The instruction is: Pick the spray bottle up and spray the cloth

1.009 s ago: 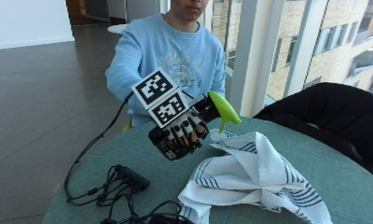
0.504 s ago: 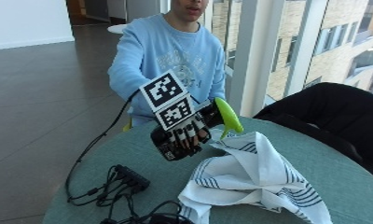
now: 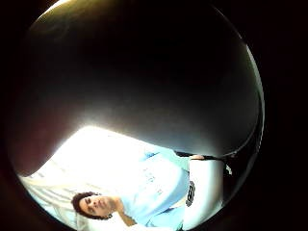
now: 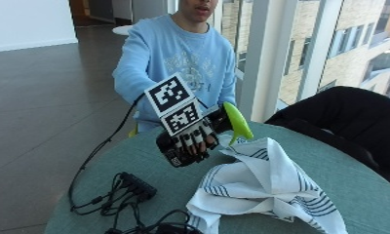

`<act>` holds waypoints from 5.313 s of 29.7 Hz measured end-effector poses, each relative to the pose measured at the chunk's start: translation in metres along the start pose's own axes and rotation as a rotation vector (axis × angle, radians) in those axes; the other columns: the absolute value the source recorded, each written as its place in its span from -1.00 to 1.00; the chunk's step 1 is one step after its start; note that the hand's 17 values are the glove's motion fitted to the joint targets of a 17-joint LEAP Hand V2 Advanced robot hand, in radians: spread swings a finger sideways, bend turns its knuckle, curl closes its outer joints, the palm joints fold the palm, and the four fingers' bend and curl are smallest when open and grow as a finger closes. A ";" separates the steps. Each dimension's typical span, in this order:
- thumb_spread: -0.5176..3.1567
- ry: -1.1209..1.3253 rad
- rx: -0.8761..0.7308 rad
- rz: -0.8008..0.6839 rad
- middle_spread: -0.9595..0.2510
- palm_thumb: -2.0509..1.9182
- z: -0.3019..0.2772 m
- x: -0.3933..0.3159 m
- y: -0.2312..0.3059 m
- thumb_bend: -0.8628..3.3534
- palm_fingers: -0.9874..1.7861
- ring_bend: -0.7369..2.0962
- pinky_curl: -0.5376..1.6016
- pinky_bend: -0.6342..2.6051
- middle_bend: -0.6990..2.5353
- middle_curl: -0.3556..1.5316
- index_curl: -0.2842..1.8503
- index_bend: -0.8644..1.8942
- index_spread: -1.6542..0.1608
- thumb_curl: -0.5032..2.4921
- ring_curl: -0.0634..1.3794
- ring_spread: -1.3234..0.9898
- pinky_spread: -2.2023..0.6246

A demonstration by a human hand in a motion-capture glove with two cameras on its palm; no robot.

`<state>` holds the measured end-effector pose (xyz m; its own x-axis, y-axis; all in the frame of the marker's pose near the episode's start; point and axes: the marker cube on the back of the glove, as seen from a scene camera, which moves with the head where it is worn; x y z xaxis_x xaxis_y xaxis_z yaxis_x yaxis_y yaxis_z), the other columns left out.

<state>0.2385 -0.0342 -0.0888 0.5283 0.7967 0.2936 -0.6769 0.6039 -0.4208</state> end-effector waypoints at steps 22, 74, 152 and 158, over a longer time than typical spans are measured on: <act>-0.31 0.008 -0.015 0.011 0.47 0.51 0.002 -0.003 -0.001 -0.60 0.54 -0.15 -0.14 -0.38 -0.43 -0.16 -0.40 -0.28 0.55 -0.24 -0.39 0.09 0.53; -0.30 -0.614 0.112 -0.784 0.47 0.51 0.147 -0.240 0.059 -0.60 0.53 -0.14 -0.15 -0.38 -0.43 -0.16 -0.40 -0.27 0.56 -0.23 -0.39 0.09 0.53; -0.13 0.019 0.477 -0.383 0.44 0.35 0.130 0.066 0.176 -0.60 0.31 -0.17 -0.16 -0.43 -0.37 -0.15 -0.56 -0.30 0.43 -0.40 -0.40 0.12 0.66; -0.12 0.021 0.477 -0.386 0.44 0.35 0.132 0.066 0.180 -0.60 0.31 -0.18 -0.16 -0.43 -0.38 -0.16 -0.55 -0.30 0.43 -0.41 -0.40 0.12 0.66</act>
<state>0.0837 0.1300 -0.0318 0.7878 0.5206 0.3292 -0.5869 0.7967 0.1445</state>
